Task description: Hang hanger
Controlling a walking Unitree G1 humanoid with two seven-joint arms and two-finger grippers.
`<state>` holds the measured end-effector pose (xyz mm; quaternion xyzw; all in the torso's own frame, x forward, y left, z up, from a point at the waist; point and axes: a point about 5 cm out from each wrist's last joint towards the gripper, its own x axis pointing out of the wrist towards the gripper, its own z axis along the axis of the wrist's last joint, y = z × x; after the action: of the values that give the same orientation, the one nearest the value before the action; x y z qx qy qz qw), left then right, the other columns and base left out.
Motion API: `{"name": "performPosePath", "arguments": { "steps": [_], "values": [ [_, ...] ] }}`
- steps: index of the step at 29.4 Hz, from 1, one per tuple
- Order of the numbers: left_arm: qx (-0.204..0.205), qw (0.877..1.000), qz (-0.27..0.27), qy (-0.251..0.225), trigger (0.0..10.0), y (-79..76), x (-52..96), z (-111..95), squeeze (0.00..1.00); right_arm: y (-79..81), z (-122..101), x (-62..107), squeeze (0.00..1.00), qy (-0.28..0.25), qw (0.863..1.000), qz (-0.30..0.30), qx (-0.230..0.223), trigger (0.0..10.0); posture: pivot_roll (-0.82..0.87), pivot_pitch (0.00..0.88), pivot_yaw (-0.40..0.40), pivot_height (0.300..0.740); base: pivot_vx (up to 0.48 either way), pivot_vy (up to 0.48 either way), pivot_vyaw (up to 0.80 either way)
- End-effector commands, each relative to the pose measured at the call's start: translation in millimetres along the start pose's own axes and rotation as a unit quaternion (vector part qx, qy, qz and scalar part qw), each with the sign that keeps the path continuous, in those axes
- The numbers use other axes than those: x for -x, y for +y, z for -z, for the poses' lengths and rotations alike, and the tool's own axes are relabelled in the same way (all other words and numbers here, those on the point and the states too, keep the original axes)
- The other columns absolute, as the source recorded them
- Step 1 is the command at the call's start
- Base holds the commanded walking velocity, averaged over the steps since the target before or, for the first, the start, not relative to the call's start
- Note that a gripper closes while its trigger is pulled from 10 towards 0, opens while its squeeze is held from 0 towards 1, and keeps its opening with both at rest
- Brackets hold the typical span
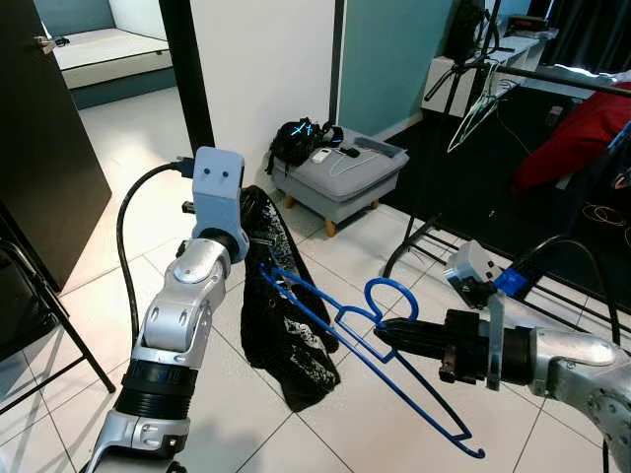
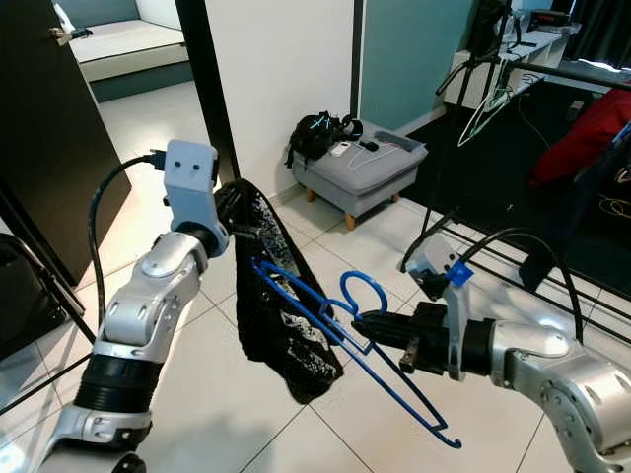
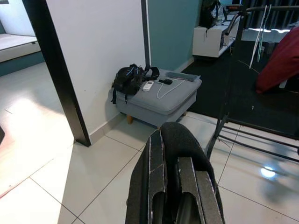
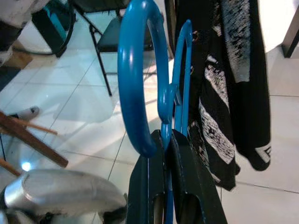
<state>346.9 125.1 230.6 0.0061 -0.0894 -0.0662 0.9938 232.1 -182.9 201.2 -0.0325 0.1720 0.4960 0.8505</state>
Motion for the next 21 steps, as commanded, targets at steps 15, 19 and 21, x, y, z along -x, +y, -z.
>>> {"name": "performPosePath", "arguments": {
  "steps": [15,19,21],
  "values": [
    [0.002,1.000,0.000,-0.011,10.0,-1.3,1.7,-4.6,0.00,5.9,6.2,3.5,0.00,0.024,1.000,-0.012,-0.008,10.0,-0.03,0.021,0.033,0.735,0.000,0.000,0.00],
    [0.002,1.000,0.000,-0.012,10.0,-1.2,1.5,-5.3,0.00,1.5,3.0,1.7,0.00,0.011,1.000,0.002,-0.009,10.0,-0.03,0.020,0.032,0.735,0.000,0.000,0.00],
    [0.002,1.000,-0.001,-0.012,10.0,-1.2,1.5,-5.4,0.00,0.9,2.1,1.4,0.00,0.008,1.000,0.003,-0.009,10.0,-0.03,0.020,0.031,0.735,0.000,0.000,0.00]
  ]
}}
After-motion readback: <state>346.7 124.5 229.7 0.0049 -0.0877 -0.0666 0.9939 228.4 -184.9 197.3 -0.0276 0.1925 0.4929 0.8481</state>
